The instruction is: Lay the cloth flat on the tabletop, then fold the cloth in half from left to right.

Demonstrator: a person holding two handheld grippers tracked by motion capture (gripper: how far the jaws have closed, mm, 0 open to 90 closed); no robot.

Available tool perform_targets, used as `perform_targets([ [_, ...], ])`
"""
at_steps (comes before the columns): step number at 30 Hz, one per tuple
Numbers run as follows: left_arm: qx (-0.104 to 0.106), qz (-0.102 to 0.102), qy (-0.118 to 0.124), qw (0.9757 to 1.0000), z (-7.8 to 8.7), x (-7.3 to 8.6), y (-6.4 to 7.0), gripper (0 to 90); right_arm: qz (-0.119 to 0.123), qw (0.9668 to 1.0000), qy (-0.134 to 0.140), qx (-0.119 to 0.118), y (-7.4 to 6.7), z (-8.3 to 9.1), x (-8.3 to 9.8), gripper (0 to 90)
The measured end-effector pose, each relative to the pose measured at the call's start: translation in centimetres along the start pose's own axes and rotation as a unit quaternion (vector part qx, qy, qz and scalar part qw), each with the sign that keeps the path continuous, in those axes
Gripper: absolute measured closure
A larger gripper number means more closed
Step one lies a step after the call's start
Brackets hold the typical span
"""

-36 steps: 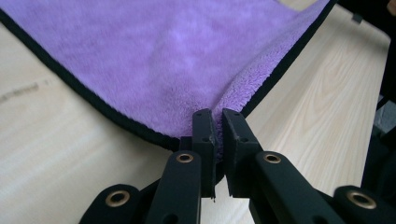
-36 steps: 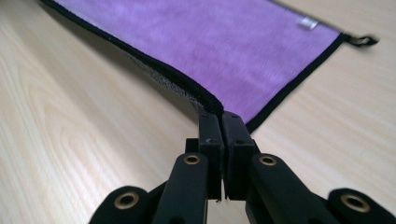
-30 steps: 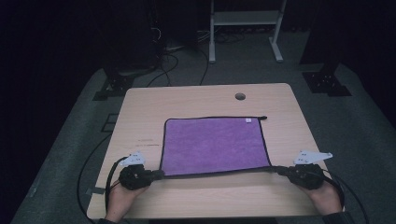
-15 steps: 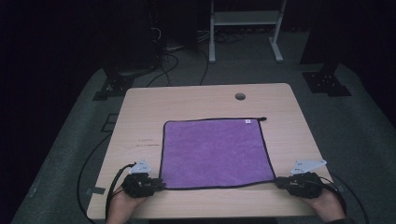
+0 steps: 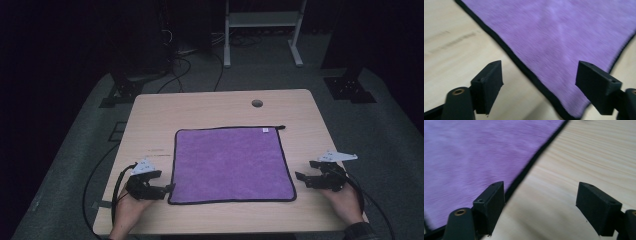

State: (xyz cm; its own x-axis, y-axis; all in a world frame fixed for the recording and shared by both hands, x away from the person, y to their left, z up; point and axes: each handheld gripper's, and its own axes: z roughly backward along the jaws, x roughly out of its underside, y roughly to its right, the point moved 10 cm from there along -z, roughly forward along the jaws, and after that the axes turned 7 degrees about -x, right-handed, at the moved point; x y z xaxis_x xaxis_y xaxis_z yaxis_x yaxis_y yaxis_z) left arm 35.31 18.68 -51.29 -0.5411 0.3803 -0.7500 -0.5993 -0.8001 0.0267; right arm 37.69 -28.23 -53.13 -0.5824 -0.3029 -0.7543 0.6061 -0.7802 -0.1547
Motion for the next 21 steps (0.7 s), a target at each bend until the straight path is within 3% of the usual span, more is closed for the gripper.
perform_targets([
  [4, -0.015, 0.005, 0.007, 0.9998, -0.6, -0.7, -1.2, 17.7, -0.011, 0.9993, -0.010, 0.033, 1.9, -1.0, 0.3, 17.7],
  [10, -0.039, 0.007, 0.014, 0.9991, -1.6, -1.8, -2.6, 16.1, -0.009, 0.9983, -0.022, 0.054, 2.8, -1.8, 0.8, 16.9],
  [16, -0.063, 0.011, 0.018, 0.9978, -3.1, -2.9, -4.2, 16.4, -0.007, 0.9984, -0.010, 0.055, 2.9, -1.9, 0.8, 16.4],
  [21, -0.063, 0.025, 0.008, 0.9977, -5.1, -3.6, -4.7, 16.6, -0.008, 0.9984, -0.010, 0.055, 2.8, -1.9, 0.8, 16.3],
])
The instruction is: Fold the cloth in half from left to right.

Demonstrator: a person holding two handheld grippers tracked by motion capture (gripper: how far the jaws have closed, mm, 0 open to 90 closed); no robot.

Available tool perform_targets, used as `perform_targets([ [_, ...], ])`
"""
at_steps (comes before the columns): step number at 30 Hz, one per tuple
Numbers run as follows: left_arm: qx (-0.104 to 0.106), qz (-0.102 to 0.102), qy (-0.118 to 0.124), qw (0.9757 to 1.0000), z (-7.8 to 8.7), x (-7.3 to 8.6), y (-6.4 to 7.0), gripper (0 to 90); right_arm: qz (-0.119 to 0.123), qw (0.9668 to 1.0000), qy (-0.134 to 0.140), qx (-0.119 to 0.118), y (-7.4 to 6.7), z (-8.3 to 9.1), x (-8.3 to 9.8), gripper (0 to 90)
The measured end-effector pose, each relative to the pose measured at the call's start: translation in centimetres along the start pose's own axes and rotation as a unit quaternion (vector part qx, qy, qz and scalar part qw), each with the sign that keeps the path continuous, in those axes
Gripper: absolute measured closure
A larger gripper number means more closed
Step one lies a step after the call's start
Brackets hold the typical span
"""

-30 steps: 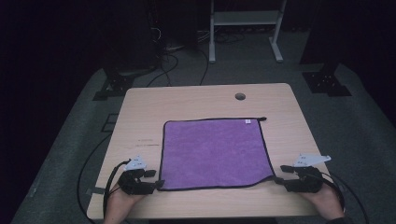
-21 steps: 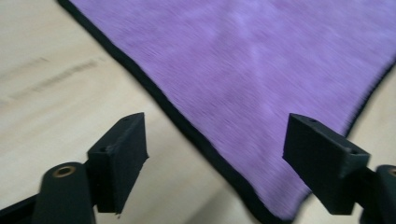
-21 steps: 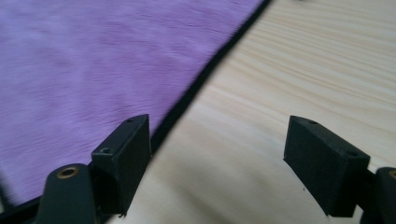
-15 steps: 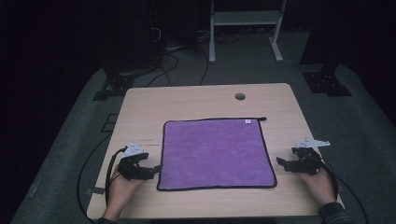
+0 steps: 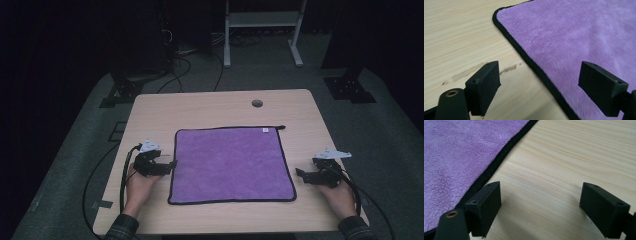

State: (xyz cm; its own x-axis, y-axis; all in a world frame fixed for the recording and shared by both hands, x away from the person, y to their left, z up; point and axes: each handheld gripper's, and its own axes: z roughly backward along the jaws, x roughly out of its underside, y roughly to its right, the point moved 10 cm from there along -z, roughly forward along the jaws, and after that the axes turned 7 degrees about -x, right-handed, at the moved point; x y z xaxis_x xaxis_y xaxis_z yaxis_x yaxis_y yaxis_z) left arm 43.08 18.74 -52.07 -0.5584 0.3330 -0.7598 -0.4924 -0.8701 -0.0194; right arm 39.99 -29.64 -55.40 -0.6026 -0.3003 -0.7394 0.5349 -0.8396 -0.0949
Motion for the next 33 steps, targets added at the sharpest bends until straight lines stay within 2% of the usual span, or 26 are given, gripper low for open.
perform_targets([
  [3, -0.002, 0.010, 0.000, 0.9999, -1.2, -0.2, 0.0, 18.4, 0.000, 1.0000, 0.000, 0.000, 0.0, 0.0, 0.0, 16.3],
  [6, 0.000, 0.010, -0.010, 0.9999, -2.1, 0.1, 0.2, 20.2, -0.001, 1.0000, 0.000, 0.000, 0.0, 0.0, 0.0, 16.2],
  [9, -0.007, -0.005, -0.029, 0.9995, -2.8, 0.6, 0.3, 22.8, 0.001, 1.0000, 0.000, -0.001, 0.0, 0.0, 0.0, 16.1],
  [12, -0.017, -0.018, -0.033, 0.9992, -2.7, 0.7, 0.4, 26.0, 0.000, 1.0000, 0.000, -0.001, 0.0, 0.0, 0.0, 16.1],
  [15, -0.024, -0.024, -0.033, 0.9989, -2.6, 0.7, 0.5, 33.7, 0.002, 1.0000, 0.000, -0.002, 0.0, 0.0, 0.0, 16.1],
  [18, -0.021, -0.025, -0.033, 0.9989, -2.5, 0.7, 0.6, 43.7, 0.003, 1.0000, 0.000, -0.002, 0.0, 0.0, 0.0, 16.2],
  [22, -0.012, -0.025, -0.034, 0.9990, -2.3, 0.7, 0.6, 60.8, 0.003, 1.0000, 0.000, -0.002, -0.1, 0.0, 0.0, 16.2],
  [27, 0.013, -0.009, -0.033, 0.9993, -2.3, 0.7, 0.9, 79.1, 0.003, 1.0000, 0.000, -0.002, -0.1, 0.0, 0.1, 16.2],
  [33, 0.023, 0.002, -0.030, 0.9993, -2.3, 0.6, 1.1, 85.1, 0.003, 1.0000, 0.000, -0.002, -0.1, 0.0, 0.1, 16.3],
])
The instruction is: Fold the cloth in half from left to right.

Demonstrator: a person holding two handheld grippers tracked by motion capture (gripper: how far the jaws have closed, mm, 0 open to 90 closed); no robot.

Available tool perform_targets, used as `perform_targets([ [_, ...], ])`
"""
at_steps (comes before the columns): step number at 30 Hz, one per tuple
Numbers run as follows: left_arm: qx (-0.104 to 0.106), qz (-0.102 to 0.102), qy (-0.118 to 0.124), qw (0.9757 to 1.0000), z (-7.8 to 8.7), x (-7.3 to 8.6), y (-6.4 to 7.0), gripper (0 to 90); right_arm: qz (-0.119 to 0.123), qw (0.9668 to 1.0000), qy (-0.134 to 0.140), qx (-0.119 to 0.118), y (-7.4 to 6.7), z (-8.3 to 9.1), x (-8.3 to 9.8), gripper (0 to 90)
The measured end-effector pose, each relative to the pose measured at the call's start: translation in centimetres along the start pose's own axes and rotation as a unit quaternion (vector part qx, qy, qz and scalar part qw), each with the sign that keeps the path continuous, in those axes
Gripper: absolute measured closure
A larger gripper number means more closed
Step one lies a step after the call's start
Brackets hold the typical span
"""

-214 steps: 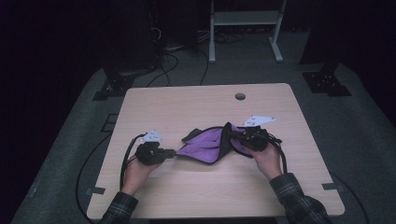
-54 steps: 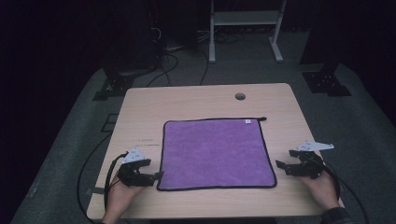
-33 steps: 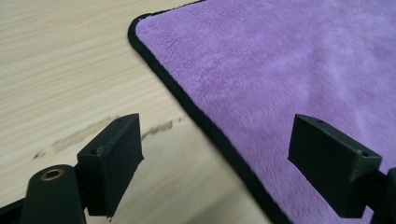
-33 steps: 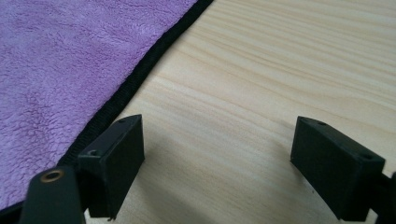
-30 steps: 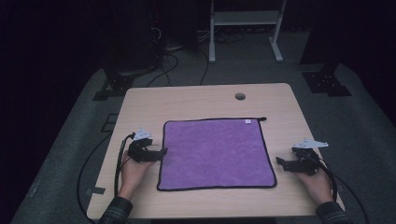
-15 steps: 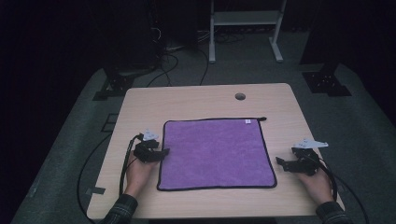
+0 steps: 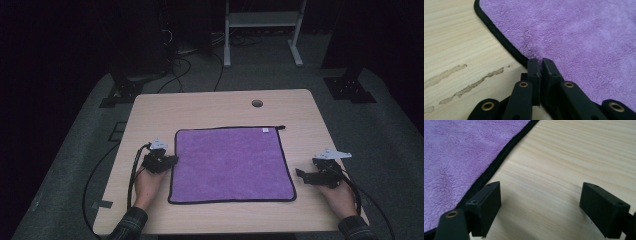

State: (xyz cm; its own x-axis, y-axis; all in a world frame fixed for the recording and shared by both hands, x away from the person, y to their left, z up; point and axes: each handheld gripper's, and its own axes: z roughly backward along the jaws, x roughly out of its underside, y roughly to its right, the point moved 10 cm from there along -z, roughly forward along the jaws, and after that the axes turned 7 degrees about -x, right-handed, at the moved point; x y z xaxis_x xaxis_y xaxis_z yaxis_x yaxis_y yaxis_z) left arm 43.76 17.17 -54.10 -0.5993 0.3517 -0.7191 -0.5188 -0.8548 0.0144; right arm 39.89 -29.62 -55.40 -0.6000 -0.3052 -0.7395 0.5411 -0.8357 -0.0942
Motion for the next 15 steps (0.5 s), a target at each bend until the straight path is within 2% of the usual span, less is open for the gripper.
perform_targets([
  [7, 0.010, 0.006, 0.003, 0.9999, 0.5, -0.1, -0.2, 85.9, 0.000, 1.0000, 0.000, -0.001, 0.0, 0.0, 0.0, 16.4],
  [10, 0.013, 0.014, 0.010, 0.9998, 1.2, -0.3, -0.6, 85.9, 0.001, 1.0000, 0.000, -0.001, 0.0, 0.0, 0.0, 16.5],
  [15, 0.002, 0.017, 0.015, 0.9997, 2.3, -0.3, -2.1, 85.9, 0.001, 1.0000, 0.000, -0.002, 0.0, 0.0, 0.0, 16.5],
])
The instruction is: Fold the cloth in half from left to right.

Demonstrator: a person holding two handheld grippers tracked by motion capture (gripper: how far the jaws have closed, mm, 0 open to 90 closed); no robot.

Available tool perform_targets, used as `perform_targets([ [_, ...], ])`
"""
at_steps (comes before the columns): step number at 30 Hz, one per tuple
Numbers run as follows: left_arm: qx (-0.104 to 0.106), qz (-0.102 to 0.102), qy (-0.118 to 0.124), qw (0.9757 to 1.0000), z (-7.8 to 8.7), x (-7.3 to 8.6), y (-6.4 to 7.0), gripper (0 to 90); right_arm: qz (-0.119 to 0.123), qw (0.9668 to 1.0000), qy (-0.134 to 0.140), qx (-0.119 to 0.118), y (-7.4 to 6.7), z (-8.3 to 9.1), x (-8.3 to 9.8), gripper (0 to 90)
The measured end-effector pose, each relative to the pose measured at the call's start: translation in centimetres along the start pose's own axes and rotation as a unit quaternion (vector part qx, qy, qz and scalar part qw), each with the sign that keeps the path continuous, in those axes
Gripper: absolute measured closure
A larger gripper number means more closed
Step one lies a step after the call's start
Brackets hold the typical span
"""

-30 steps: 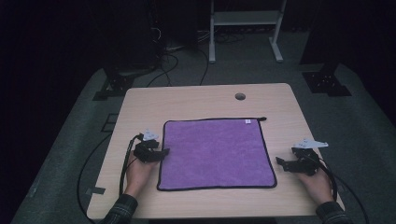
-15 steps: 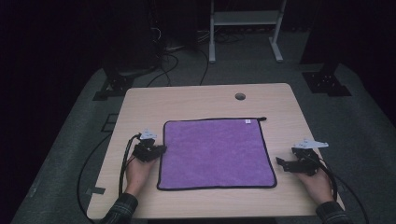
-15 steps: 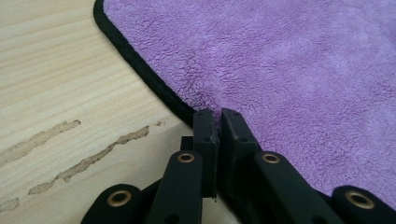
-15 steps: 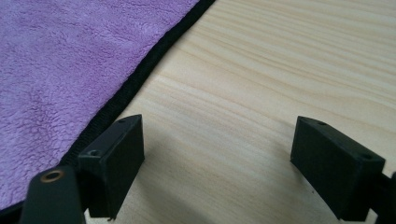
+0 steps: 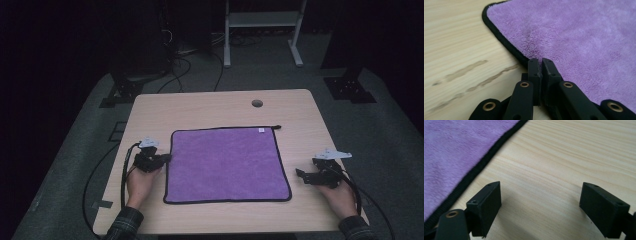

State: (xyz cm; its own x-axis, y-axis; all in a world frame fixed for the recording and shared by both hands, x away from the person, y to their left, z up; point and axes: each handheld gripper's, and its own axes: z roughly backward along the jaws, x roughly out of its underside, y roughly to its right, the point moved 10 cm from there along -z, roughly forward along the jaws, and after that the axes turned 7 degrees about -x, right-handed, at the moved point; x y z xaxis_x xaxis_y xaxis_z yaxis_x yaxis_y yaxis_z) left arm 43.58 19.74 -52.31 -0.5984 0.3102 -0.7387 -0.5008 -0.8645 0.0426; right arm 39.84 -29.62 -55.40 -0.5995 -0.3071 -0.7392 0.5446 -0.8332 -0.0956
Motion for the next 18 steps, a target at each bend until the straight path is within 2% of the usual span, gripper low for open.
perform_targets([
  [8, -0.021, 0.008, -0.004, 0.9997, 1.7, 0.5, -2.4, 85.8, 0.001, 1.0000, 0.000, 0.000, 0.0, 0.0, 0.0, 16.4],
  [13, -0.047, 0.018, -0.007, 0.9987, 2.9, 0.9, -4.5, 85.8, 0.001, 1.0000, 0.000, -0.001, 0.0, 0.0, 0.0, 16.4],
  [16, -0.034, 0.040, 0.007, 0.9986, 3.4, 0.8, -4.8, 85.8, 0.001, 1.0000, 0.000, -0.001, 0.0, 0.0, 0.0, 16.3],
  [18, -0.027, 0.040, 0.014, 0.9987, 3.6, 0.5, -4.5, 85.8, 0.002, 1.0000, 0.000, -0.001, 0.0, 0.0, 0.0, 16.2],
])
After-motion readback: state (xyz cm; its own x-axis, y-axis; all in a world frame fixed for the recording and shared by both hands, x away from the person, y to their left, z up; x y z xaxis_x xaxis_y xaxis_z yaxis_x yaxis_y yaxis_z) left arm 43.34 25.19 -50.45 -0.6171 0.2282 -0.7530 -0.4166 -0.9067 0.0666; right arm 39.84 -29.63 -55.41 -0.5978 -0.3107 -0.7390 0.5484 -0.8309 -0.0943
